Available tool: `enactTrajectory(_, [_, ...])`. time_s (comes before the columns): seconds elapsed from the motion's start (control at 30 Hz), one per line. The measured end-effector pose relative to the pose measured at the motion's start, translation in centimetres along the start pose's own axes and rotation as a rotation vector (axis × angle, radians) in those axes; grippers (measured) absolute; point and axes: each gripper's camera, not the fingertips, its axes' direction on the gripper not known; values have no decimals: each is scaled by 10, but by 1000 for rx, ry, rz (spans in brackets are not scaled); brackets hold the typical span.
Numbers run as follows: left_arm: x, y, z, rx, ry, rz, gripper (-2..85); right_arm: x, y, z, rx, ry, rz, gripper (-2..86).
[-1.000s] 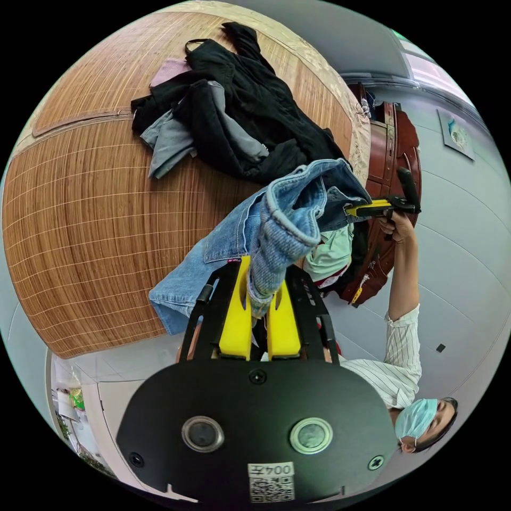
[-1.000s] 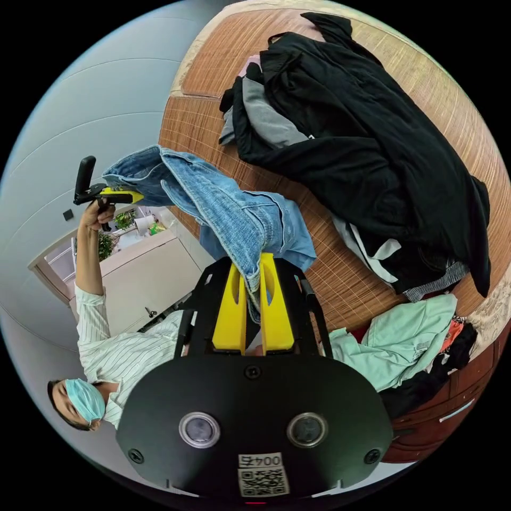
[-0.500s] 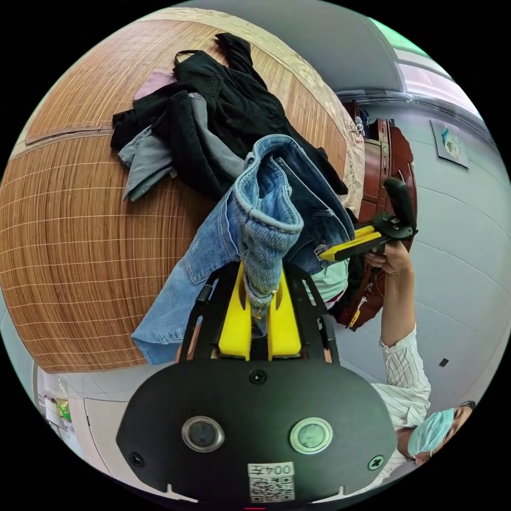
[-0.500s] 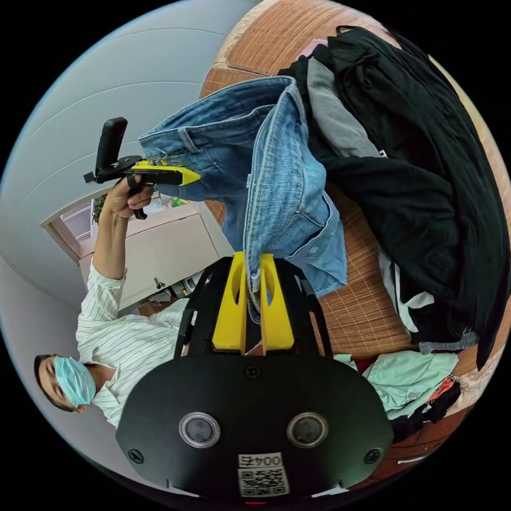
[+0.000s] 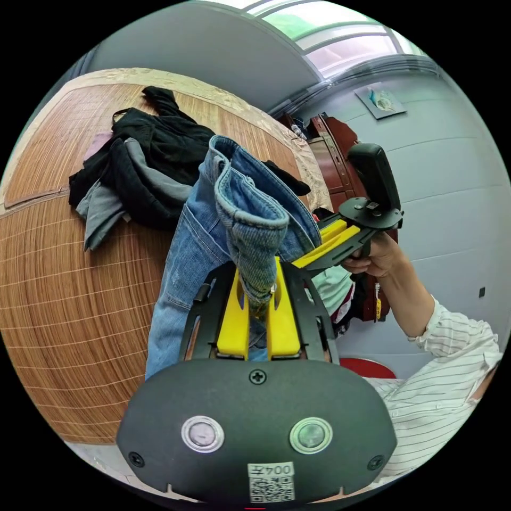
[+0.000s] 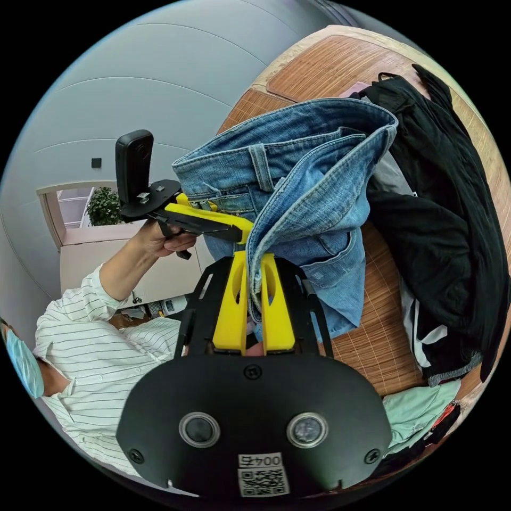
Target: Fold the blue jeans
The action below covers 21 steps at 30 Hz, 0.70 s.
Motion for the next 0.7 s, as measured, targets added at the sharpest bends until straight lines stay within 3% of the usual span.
enactTrajectory(0.2, [-2, 24, 7, 28, 173, 101, 70, 28, 30, 29, 31, -253, -85, 71])
enactTrajectory(0.43, [0, 37, 7, 74, 380, 157, 121, 71, 47, 60, 121, -620, -63, 191])
enactTrajectory(0.53, [29, 38, 3, 71, 342, 240, 171, 88, 52, 70, 163, -713, 25, 222])
enactTrajectory(0.7, [113, 38, 5, -35, 96, 427, 241, 100, 57, 81, 193, -783, 186, 267])
